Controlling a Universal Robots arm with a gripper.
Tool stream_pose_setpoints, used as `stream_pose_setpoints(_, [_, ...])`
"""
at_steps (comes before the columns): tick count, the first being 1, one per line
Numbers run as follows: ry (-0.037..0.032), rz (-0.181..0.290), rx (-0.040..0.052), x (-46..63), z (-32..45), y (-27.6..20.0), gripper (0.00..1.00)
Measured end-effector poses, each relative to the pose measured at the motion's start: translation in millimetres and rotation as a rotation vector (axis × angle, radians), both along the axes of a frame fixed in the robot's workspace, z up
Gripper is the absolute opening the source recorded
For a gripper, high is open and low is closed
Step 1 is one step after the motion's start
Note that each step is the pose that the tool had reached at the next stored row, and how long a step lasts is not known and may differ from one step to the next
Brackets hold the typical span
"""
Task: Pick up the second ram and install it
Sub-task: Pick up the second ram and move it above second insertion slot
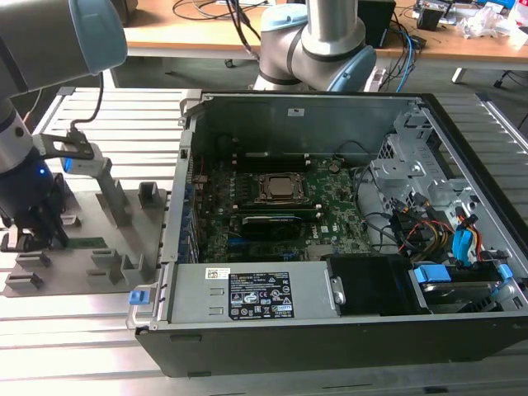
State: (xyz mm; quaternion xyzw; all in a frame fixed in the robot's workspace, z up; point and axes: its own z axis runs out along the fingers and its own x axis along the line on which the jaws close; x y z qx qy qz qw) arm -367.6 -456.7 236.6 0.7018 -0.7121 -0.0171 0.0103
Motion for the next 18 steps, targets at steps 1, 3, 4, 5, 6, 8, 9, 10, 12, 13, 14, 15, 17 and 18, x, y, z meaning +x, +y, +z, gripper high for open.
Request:
stream_pose_setpoints(1, [-0.0001,0.0,0.0,0.0,1.0,0.0,0.14])
stream_pose_setpoints(3, [-0.0001,0.0,0.0,0.0,4.3,0.1,0.14])
stream_pose_setpoints(4, [-0.0001,0.0,0.0,0.0,6.2,0.2,0.14])
stream_pose_setpoints(5, [0.0,0.0,0.0,0.0,8.6,0.2,0.14])
stream_pose_setpoints(6, [0.0,0.0,0.0,0.0,12.4,0.3,0.14])
stream_pose_setpoints(8, [0.0,0.0,0.0,0.0,17.5,0.3,0.14])
stream_pose_setpoints(9, [-0.0001,0.0,0.0,0.0,20.0,0.3,0.14])
stream_pose_setpoints(10, [-0.0001,0.0,0.0,0.0,22.6,0.4,0.14])
stream_pose_setpoints(12, [0.0,0.0,0.0,0.0,30.7,0.4,0.14])
stream_pose_setpoints(13, [-0.0001,0.0,0.0,0.0,33.3,0.4,0.14])
stream_pose_setpoints(14, [0.0,0.0,0.0,0.0,36.3,0.4,0.14])
stream_pose_setpoints(15, [-0.0001,0.0,0.0,0.0,39.2,0.4,0.14])
stream_pose_setpoints(17, [-0.0001,0.0,0.0,0.0,45.8,0.4,0.14])
stream_pose_setpoints(18, [0.0,0.0,0.0,0.0,48.6,0.4,0.14])
